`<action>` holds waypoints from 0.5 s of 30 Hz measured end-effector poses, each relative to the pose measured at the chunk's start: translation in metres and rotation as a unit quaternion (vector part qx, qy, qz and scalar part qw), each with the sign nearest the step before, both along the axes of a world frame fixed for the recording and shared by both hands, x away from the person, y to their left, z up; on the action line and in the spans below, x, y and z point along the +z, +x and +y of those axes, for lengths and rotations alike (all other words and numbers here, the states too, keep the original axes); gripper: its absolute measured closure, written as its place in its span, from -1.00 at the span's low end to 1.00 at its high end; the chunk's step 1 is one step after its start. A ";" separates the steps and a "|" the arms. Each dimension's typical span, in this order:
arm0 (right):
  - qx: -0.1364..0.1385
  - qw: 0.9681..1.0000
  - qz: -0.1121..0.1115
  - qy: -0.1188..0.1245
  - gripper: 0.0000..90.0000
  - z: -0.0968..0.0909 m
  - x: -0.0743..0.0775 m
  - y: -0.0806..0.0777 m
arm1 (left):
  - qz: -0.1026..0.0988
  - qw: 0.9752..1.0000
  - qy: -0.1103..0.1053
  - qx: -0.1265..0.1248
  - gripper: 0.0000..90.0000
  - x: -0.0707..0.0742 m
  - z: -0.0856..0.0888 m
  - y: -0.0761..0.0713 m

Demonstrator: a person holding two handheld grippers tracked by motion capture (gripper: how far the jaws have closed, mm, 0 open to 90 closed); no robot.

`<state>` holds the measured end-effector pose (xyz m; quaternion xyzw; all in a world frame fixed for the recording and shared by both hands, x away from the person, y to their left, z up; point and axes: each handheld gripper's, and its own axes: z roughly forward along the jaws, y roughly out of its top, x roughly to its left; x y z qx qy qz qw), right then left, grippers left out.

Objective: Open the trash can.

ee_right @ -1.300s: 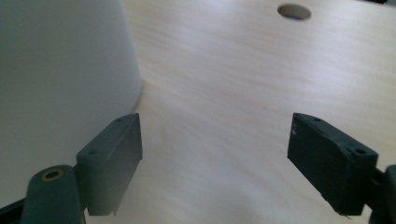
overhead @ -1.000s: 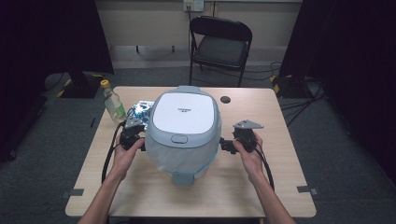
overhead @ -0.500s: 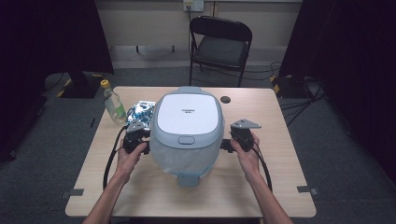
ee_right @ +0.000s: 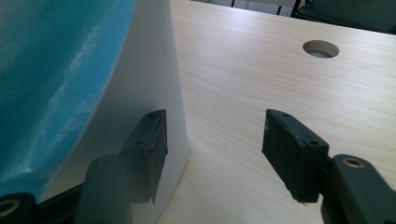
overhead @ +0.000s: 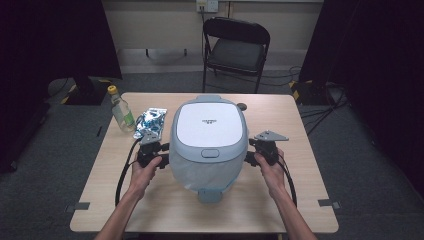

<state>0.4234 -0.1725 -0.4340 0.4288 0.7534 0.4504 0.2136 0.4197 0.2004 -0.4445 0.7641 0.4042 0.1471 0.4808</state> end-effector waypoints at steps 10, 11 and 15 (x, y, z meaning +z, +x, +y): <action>0.002 1.000 -0.002 -0.011 0.03 -0.006 0.003 -0.010 | 0.011 1.000 0.000 -0.013 0.16 0.002 -0.008 -0.004; 0.002 1.000 0.002 -0.010 0.05 -0.006 0.003 -0.012 | 0.012 1.000 0.000 -0.018 0.21 0.002 -0.007 -0.004; 0.001 1.000 0.004 -0.012 -0.06 -0.007 0.004 -0.013 | 0.011 1.000 0.007 -0.004 0.03 0.002 -0.007 -0.004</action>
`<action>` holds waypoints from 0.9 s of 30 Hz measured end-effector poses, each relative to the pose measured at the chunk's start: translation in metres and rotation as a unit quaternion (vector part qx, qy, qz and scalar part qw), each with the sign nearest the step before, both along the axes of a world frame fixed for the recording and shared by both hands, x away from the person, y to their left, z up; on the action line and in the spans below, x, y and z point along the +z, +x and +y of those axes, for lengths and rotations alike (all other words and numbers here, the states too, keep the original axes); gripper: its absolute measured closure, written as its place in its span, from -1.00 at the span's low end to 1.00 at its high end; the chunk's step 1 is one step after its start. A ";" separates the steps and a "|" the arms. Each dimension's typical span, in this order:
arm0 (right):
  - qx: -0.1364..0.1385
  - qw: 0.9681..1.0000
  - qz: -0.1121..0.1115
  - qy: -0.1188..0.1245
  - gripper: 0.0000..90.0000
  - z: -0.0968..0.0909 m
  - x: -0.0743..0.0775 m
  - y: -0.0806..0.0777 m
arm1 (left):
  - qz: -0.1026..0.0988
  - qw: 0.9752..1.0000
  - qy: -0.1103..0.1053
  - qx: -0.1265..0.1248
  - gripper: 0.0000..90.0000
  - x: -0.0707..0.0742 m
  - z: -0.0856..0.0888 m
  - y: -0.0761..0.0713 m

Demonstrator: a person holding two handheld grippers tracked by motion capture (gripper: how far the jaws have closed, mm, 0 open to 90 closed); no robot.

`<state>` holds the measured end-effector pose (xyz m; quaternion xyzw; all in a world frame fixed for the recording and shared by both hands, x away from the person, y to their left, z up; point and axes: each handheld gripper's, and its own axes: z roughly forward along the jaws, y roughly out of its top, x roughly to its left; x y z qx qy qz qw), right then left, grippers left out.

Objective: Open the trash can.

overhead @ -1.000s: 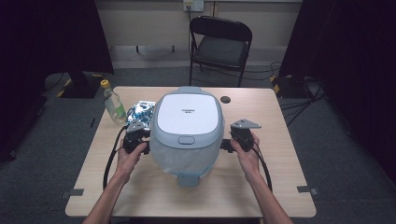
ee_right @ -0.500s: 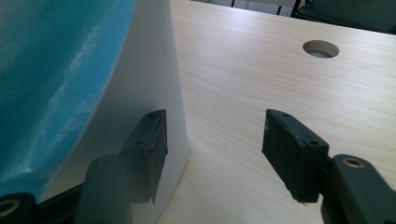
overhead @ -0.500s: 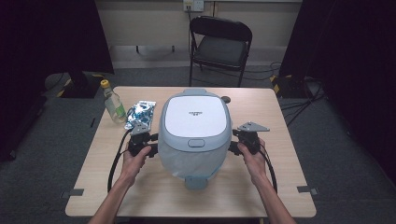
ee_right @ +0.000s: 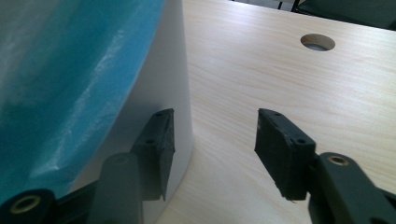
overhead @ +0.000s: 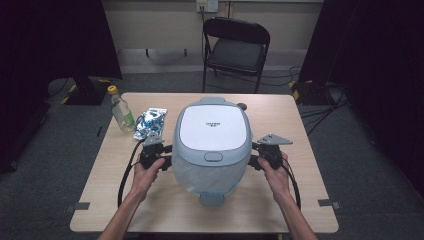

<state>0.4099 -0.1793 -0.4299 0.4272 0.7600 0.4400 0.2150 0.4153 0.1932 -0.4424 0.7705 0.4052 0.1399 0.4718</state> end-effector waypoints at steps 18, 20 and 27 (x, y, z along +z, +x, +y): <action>-0.059 0.997 0.049 -0.015 -0.49 -0.047 -0.030 -0.013 | 0.015 1.000 -0.014 0.000 -0.42 0.002 0.017 0.004; -0.062 0.996 0.057 -0.019 -0.49 -0.052 -0.036 -0.017 | 0.016 1.000 -0.019 0.004 -0.48 0.005 0.021 0.002; -0.066 0.994 0.078 -0.043 -0.52 -0.064 -0.052 -0.028 | 0.014 0.999 -0.034 0.004 -0.49 0.016 0.032 -0.002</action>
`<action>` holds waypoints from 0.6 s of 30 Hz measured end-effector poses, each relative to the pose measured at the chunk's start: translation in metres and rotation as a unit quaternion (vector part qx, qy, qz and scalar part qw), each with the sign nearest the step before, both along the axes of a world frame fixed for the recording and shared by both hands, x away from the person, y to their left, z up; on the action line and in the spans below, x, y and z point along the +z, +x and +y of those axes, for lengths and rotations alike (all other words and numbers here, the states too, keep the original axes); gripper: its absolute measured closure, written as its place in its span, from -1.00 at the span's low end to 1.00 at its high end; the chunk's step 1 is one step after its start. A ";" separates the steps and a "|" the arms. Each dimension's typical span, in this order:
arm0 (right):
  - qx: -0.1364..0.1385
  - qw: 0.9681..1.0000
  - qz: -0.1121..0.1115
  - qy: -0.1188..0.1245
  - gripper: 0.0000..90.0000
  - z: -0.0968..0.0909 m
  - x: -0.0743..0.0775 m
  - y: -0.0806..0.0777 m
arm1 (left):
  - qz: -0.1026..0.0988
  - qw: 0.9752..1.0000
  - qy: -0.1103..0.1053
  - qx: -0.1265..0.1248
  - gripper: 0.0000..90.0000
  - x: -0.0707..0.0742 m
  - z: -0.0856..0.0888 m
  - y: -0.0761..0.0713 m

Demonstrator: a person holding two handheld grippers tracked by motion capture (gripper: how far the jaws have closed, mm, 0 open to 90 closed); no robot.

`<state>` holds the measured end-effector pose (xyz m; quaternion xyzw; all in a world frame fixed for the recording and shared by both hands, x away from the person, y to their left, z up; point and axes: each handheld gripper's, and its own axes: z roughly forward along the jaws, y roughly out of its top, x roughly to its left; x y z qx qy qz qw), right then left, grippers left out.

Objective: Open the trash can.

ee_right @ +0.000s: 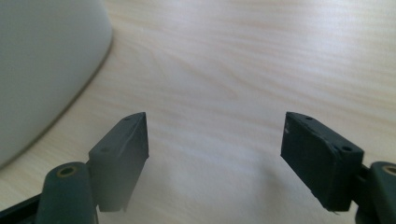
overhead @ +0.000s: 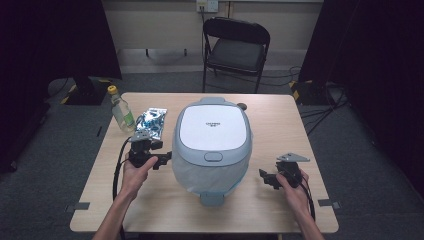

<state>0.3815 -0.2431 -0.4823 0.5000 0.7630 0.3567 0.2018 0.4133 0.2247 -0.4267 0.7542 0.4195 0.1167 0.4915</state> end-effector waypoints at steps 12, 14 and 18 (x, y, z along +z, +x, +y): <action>-0.003 0.999 0.001 -0.033 -0.65 -0.003 -0.016 -0.007 | -0.035 0.999 -0.013 -0.019 -0.34 0.031 0.011 -0.012; -0.004 1.000 -0.006 -0.031 -0.67 -0.003 -0.018 -0.008 | -0.037 0.999 -0.025 -0.032 -0.27 0.035 0.013 -0.013; -0.004 1.000 -0.005 -0.031 -0.67 -0.003 -0.018 -0.008 | -0.047 0.997 -0.036 -0.041 -0.26 0.044 0.012 -0.017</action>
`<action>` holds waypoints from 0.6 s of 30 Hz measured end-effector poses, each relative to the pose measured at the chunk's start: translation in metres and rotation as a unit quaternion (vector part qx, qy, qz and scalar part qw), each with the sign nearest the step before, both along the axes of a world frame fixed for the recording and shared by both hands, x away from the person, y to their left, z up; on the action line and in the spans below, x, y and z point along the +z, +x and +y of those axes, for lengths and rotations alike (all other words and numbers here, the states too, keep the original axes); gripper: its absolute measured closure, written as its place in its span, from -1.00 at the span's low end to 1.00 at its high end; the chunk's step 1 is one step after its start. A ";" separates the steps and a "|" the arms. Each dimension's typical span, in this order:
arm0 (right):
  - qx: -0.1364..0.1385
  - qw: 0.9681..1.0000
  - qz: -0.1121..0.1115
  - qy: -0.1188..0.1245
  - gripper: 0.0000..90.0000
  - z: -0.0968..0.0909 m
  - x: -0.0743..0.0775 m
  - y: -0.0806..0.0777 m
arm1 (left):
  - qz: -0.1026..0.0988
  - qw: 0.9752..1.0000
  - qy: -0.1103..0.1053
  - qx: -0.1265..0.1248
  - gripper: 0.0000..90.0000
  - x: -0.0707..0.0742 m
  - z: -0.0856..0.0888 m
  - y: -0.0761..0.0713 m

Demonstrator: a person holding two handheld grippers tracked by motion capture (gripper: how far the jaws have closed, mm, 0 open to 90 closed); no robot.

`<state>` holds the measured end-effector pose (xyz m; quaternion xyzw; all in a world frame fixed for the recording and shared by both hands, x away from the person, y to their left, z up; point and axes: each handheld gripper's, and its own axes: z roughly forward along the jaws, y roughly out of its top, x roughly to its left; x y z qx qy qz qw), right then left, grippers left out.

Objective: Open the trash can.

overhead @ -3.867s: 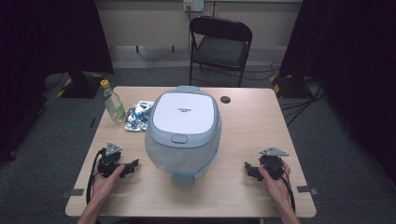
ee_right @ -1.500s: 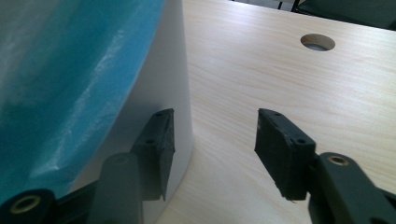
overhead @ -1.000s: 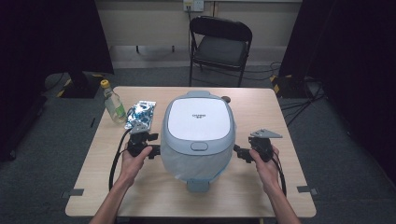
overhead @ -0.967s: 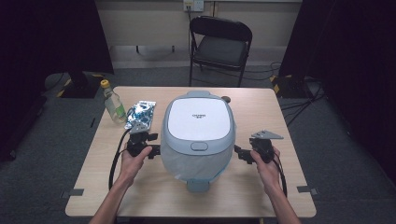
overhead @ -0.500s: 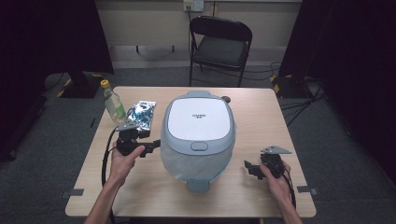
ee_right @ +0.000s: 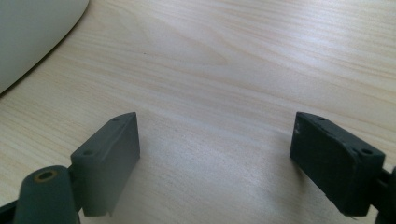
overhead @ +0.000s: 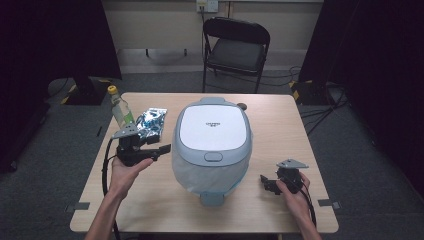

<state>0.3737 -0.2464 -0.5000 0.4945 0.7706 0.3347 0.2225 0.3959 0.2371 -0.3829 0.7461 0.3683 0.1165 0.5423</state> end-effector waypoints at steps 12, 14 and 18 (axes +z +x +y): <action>0.000 1.000 0.000 0.000 -0.67 0.000 0.000 0.000 | -0.038 0.997 -0.051 -0.038 0.54 0.034 0.009 -0.017; 0.000 1.000 0.000 0.000 -0.67 0.000 0.000 0.000 | -0.042 0.996 -0.056 -0.048 0.62 0.038 0.008 -0.019; 0.000 1.000 0.000 0.000 -0.67 0.000 0.000 0.000 | -0.058 0.993 -0.077 -0.070 0.88 0.054 0.000 -0.028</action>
